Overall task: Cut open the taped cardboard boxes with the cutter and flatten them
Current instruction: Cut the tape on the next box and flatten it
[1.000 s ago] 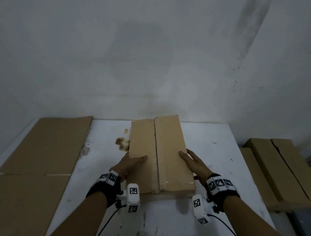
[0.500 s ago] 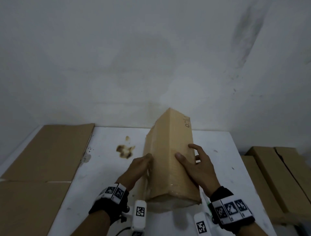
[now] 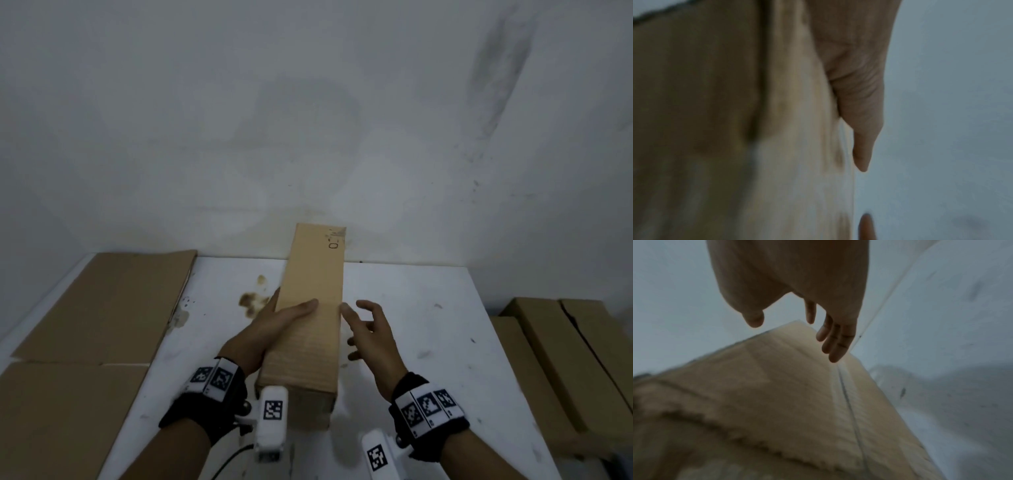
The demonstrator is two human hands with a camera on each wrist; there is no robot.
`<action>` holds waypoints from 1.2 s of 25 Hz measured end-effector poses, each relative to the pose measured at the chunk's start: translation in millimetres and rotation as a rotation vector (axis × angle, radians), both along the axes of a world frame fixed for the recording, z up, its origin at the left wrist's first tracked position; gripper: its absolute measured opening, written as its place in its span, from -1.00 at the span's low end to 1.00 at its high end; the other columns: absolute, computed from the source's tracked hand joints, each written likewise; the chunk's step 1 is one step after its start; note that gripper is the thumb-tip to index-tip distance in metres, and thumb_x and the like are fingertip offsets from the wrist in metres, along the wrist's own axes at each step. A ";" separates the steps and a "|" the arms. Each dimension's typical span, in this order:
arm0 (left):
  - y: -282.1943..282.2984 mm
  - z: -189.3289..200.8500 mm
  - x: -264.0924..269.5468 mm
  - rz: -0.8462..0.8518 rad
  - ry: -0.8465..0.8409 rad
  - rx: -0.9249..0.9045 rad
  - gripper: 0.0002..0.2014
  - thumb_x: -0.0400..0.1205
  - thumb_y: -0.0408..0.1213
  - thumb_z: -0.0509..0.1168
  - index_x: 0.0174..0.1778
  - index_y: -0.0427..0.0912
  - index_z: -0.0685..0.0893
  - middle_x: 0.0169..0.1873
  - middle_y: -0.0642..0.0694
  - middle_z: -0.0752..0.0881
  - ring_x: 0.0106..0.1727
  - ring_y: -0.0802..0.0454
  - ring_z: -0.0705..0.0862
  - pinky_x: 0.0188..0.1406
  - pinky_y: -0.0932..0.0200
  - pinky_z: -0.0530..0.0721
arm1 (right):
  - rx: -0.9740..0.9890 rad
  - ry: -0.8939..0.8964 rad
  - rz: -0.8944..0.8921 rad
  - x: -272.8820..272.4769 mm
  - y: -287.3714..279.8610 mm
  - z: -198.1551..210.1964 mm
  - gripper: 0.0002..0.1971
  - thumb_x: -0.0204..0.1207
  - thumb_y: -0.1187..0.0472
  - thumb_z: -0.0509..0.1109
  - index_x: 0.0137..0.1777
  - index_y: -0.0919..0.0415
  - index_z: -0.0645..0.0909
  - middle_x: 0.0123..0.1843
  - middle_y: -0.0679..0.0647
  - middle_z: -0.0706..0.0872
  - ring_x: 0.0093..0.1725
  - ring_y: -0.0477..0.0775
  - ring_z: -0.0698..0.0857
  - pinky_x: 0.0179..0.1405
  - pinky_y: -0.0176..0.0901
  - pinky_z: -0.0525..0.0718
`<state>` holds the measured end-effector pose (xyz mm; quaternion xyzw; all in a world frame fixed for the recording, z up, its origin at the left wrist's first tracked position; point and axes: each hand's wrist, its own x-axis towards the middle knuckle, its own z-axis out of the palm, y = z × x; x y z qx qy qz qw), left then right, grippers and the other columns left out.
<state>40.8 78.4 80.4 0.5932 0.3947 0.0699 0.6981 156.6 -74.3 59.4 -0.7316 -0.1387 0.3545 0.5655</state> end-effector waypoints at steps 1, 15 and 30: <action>3.7 2.1 -4.8 0.002 0.002 -0.038 -0.34 0.42 0.10 0.58 0.41 -0.02 0.61 0.11 -0.08 0.83 0.09 -0.10 0.82 -0.01 -0.02 0.79 | -0.040 0.041 0.015 2.6 -4.2 -8.0 -0.56 0.58 -0.29 0.34 0.36 -0.13 0.45 0.12 0.11 0.65 0.09 0.15 0.72 -0.12 -0.06 0.74; 1.6 0.4 -21.4 0.019 -0.015 -0.253 -0.58 0.60 0.01 0.39 0.17 -0.27 0.73 -0.16 -0.20 0.84 -0.20 -0.10 0.83 -0.25 0.06 0.77 | -0.220 0.298 0.135 35.0 -25.4 -66.9 -0.17 0.49 -0.40 0.36 0.66 -0.01 0.30 0.42 0.11 0.62 0.25 0.15 0.68 0.18 0.14 0.73; 0.3 -74.8 -69.8 0.093 0.317 0.022 -0.37 0.76 0.23 -0.11 0.50 -0.10 0.57 0.38 -0.19 0.66 0.23 -0.10 0.65 0.29 -0.02 0.59 | -0.079 0.140 -0.107 36.8 -29.0 -81.3 -0.66 0.45 0.12 0.64 0.16 0.11 0.66 -0.03 0.24 0.79 -0.11 0.15 0.79 -0.32 -0.08 0.72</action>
